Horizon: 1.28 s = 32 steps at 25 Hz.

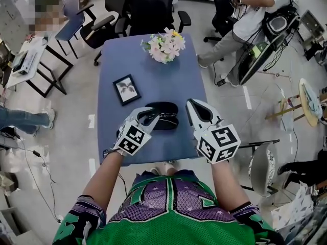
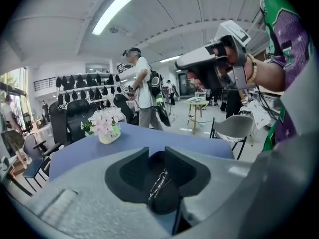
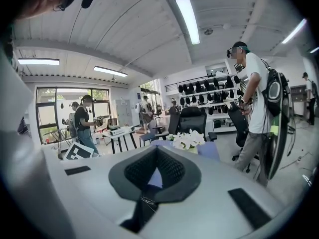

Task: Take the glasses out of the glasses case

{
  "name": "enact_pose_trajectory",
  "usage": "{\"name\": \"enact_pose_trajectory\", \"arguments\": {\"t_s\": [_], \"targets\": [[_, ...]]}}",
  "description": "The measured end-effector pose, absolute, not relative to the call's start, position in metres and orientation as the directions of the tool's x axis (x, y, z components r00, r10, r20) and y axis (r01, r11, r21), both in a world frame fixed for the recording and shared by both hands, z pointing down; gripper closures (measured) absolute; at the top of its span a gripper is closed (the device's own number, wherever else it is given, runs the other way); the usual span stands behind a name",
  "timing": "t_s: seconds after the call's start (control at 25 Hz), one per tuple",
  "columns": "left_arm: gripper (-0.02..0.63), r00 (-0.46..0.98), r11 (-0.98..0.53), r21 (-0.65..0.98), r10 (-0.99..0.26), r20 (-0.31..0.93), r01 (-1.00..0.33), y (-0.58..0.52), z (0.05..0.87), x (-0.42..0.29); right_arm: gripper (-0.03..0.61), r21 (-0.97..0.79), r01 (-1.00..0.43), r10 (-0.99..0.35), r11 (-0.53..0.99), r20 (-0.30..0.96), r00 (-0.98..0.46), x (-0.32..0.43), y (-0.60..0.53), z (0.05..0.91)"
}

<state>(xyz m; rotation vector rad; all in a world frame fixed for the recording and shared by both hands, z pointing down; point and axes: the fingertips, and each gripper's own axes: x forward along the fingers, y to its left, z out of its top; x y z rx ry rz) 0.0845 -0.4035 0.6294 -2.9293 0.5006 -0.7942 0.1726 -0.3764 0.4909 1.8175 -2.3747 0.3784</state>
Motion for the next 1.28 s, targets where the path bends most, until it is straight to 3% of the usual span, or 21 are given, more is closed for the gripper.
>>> {"name": "enact_pose_trajectory", "arguments": {"t_s": [0.52,1.28], "targets": [[0.506,0.735,-0.963,-0.144,-0.268,0.623,-0.229,-0.412,0.713,0.09,0.577,-0.139,-0.962,-0.915,0.235,0.303,-0.267,0.191,-0.389,0.519],[0.508,0.647,-0.979,-0.171,-0.204,0.735,-0.115,-0.415,0.762,0.092,0.577,-0.156,-0.957,-0.901,0.245,0.327,-0.284,0.195,-0.411,0.534]]}}
